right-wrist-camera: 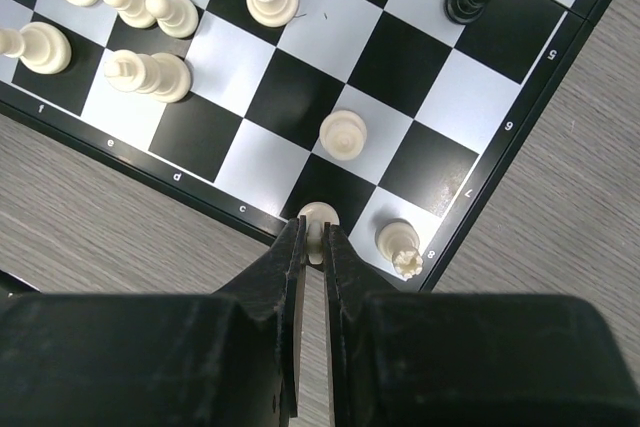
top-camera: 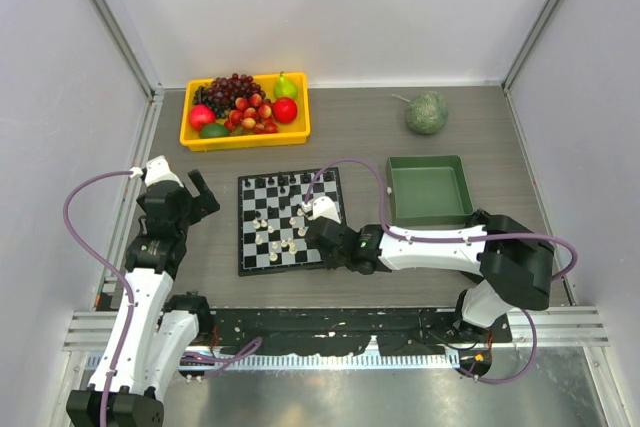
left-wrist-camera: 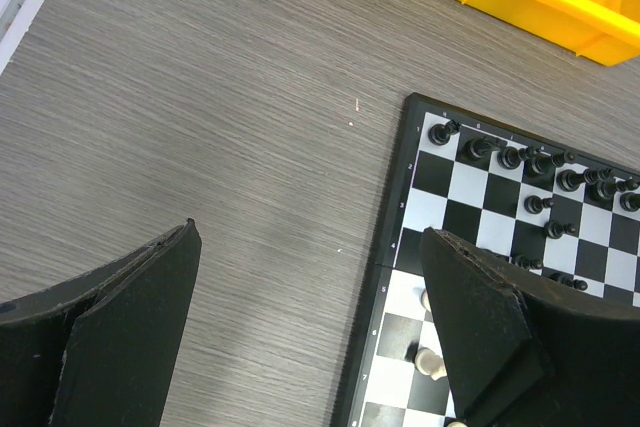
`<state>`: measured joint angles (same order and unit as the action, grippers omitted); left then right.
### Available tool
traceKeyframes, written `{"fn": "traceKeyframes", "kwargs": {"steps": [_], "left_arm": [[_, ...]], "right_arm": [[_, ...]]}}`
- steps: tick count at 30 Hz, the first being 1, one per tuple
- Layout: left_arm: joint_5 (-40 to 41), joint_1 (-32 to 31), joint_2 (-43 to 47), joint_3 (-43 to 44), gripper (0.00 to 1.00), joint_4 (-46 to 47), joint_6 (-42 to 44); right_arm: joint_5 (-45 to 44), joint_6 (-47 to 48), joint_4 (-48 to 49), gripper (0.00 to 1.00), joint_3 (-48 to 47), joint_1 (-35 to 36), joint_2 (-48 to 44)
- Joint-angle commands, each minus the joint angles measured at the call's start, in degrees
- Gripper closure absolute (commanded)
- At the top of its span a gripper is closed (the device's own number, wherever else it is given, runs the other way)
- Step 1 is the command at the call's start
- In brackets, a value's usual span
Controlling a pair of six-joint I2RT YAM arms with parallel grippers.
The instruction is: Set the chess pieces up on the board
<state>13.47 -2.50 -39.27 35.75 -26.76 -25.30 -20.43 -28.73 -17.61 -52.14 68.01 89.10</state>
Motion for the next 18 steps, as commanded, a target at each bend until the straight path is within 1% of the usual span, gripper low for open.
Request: {"fn": "traceKeyframes", "kwargs": {"steps": [1, 5, 10, 18], "left_arm": [[0.3, 0.5, 0.2, -0.1, 0.01, 2.3, -0.2], [0.5, 0.3, 0.2, -0.2, 0.01, 2.2, -0.3], [0.5, 0.4, 0.3, -0.2, 0.01, 2.2, 0.0], [0.4, 0.4, 0.2, -0.3, 0.01, 2.3, 0.0]], "right_arm": [[-2.2, -1.5, 1.7, 0.87, -0.2, -0.3, 0.7], [-2.2, -1.6, 1.6, 0.85, -0.5, -0.4, 1.6], [-2.2, -1.7, 1.3, 0.8, -0.7, -0.5, 1.7], [-2.5, -0.7, 0.3, 0.69, -1.1, -0.4, -2.5]]}}
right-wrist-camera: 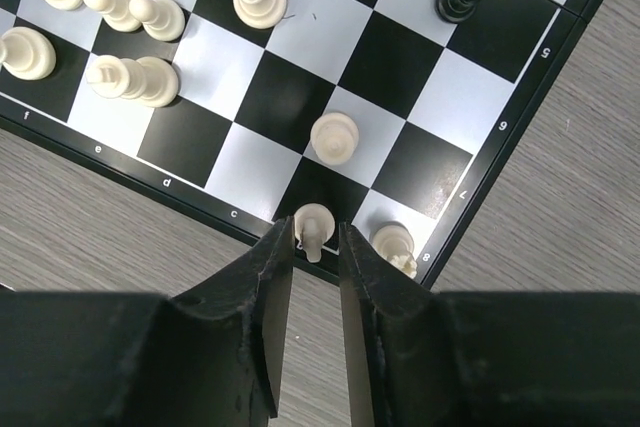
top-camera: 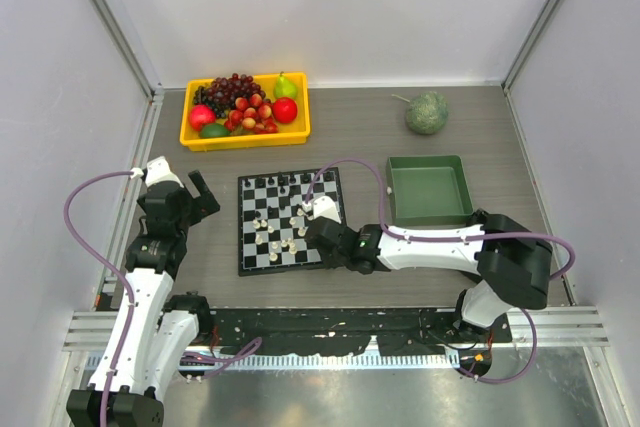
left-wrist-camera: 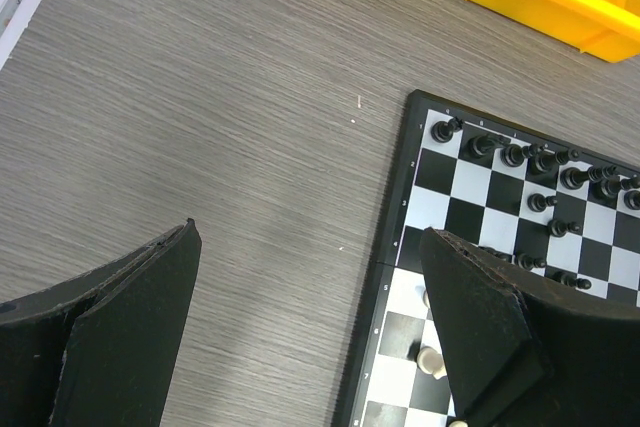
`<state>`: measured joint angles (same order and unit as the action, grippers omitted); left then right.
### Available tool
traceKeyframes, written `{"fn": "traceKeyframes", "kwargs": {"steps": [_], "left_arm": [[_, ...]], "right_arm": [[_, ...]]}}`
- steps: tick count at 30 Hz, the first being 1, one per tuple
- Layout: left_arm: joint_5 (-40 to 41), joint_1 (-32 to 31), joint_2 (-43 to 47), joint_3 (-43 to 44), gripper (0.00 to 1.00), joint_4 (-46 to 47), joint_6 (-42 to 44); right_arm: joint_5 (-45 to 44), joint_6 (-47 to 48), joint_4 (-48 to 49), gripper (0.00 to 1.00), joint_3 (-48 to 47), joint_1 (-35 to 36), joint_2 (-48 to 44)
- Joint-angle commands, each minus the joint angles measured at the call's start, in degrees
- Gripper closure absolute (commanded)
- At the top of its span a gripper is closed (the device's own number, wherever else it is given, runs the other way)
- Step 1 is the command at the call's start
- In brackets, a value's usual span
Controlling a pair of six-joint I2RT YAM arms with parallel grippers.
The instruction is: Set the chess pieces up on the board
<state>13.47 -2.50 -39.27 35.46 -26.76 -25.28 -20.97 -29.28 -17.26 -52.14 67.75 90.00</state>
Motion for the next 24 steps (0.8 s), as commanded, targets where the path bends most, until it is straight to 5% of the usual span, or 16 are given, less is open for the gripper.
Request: {"fn": "traceKeyframes", "kwargs": {"steps": [1, 9, 24], "left_arm": [[0.3, 0.4, 0.2, -0.1, 0.01, 2.3, -0.1], [0.3, 0.4, 0.5, -0.2, 0.01, 2.2, -0.2], [1.2, 0.4, 1.4, 0.4, 0.01, 1.3, 0.7]], "right_arm": [[-2.1, -0.1, -0.4, 0.68, -1.3, 0.0, -4.5], [-4.3, 1.9, -0.5, 0.52, -2.3, -0.2, -8.4], [1.1, 3.1, -2.3, 0.5, -9.6, -5.3, 0.0]]}}
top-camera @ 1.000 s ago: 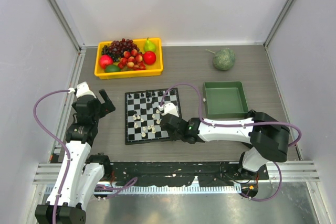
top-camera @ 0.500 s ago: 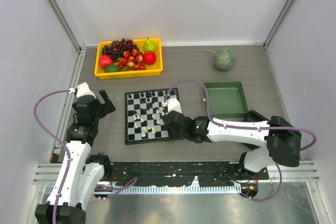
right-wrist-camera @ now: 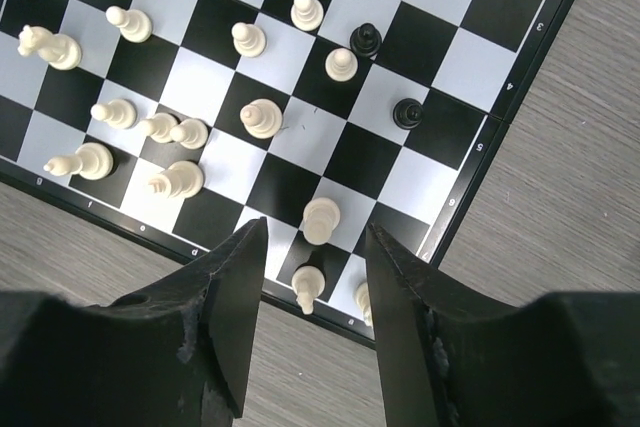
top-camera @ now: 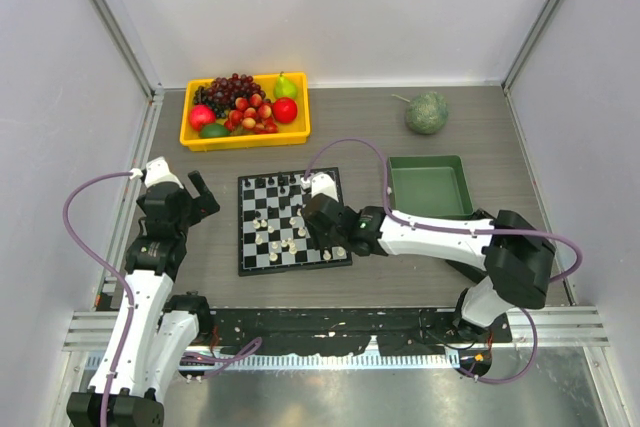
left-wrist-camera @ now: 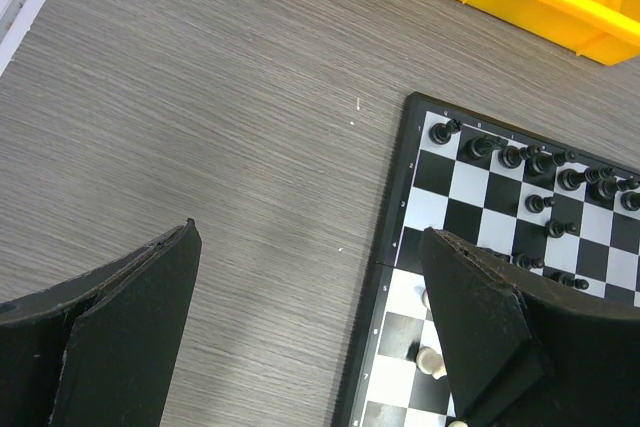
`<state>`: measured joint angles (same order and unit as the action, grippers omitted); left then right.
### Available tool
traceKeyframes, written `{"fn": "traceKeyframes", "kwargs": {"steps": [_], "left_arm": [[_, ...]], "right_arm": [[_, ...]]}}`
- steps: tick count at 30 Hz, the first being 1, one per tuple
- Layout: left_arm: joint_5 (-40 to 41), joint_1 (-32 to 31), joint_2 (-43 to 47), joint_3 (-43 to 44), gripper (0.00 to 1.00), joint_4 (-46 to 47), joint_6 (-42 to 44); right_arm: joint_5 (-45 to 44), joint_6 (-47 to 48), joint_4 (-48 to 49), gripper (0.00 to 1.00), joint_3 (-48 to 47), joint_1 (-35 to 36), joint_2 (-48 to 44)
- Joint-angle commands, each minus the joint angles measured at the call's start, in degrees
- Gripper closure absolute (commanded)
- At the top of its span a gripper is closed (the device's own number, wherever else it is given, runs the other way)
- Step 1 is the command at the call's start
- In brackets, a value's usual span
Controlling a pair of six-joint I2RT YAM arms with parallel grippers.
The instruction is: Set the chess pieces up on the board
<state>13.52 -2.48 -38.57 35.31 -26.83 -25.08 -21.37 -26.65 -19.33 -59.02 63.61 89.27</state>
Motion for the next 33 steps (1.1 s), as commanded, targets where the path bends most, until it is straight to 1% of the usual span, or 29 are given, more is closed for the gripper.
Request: {"fn": "traceKeyframes", "kwargs": {"steps": [1, 11, 20, 24, 26, 33], "left_arm": [[1.2, 0.5, 0.6, 0.5, 0.01, 1.3, 0.6], [1.1, 0.5, 0.3, 0.7, 0.01, 1.5, 0.6], [1.3, 0.5, 0.6, 0.5, 0.01, 1.3, 0.7], [1.2, 0.5, 0.6, 0.4, 0.01, 1.3, 0.7], [1.2, 0.6, 0.6, 0.4, 0.01, 1.3, 0.7], [1.0, 0.7, 0.5, 0.4, 0.01, 1.3, 0.6]], "right_arm": [[2.2, 0.5, -0.4, 0.51, -2.7, -1.4, 1.1], [5.4, 0.0, -0.5, 0.59, -3.4, -1.5, 3.9], [5.7, 1.9, -0.5, 0.67, -4.8, -1.5, 5.6], [5.8, 2.0, -0.5, 0.78, -5.0, -1.5, 5.8], [6.4, 2.1, -0.5, 0.8, -5.2, -1.5, 5.8], [9.2, 1.7, 0.6, 0.82, -5.1, -1.3, 5.3]]}}
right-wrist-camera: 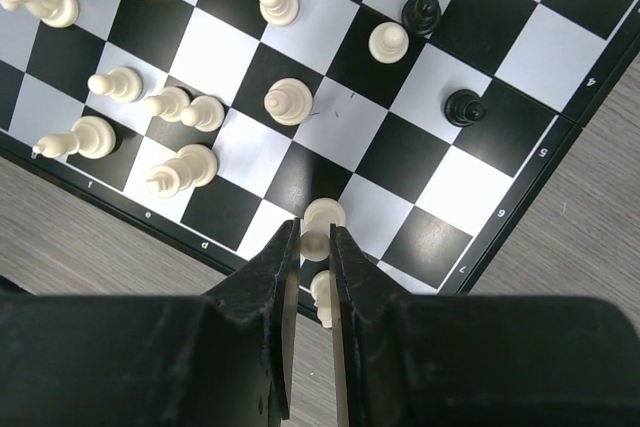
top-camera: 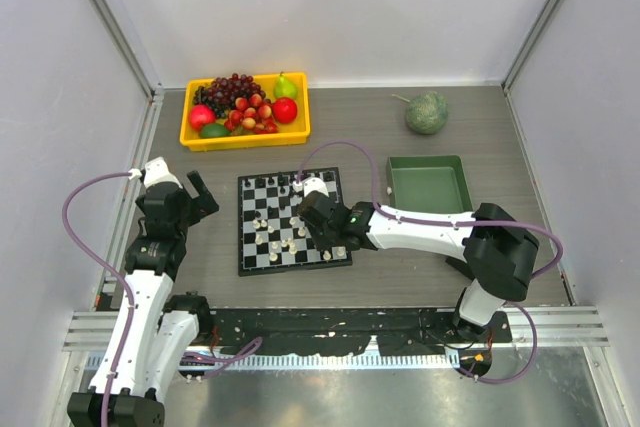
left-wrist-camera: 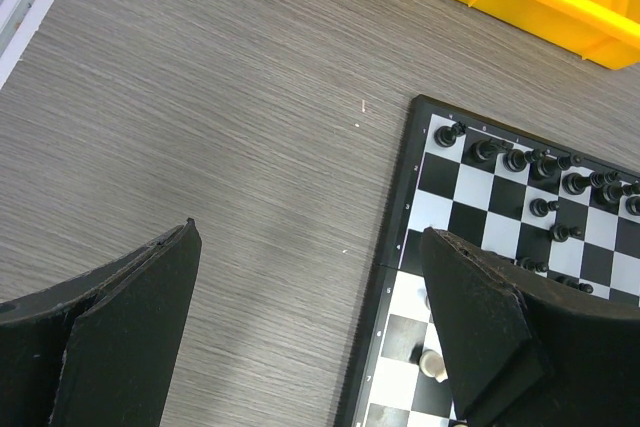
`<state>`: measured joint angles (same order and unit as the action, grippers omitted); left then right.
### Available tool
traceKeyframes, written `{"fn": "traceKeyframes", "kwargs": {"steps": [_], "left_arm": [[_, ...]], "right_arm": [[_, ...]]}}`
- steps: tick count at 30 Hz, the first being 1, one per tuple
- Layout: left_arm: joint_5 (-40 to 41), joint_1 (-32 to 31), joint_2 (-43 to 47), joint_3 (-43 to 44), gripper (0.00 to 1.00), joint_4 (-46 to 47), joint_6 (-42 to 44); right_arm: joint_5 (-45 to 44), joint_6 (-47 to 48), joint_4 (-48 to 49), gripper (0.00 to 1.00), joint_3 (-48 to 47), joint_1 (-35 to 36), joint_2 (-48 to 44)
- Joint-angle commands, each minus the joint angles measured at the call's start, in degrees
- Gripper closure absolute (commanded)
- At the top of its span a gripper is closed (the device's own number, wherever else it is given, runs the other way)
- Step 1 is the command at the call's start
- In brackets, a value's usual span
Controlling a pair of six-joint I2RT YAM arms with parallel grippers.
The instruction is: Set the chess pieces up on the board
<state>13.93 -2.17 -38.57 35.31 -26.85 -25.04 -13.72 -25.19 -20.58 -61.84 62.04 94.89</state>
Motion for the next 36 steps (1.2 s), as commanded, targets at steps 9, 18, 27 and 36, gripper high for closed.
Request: {"fn": "traceKeyframes", "kwargs": {"steps": [9, 18, 27, 36], "left_arm": [[0.5, 0.5, 0.7, 0.1, 0.01, 1.4, 0.6], [0.7, 0.6, 0.8, 0.0, 0.01, 1.3, 0.7], [1.1, 0.6, 0.9, -0.2, 0.01, 1.1, 0.9], [0.8, 0.6, 1.1, -0.2, 0.01, 0.9, 0.8]], "right_arm": [[0.5, 0.4, 2.1, 0.8, -2.6, 0.4, 0.5], [-4.1, 2.0, 1.6, 0.81, -5.2, -0.3, 2.4], [-3.9, 2.8, 0.2, 0.62, -7.5, -0.5, 1.7], [-0.7, 5.3, 0.0, 0.58, -12.8, -0.7, 4.4]]}}
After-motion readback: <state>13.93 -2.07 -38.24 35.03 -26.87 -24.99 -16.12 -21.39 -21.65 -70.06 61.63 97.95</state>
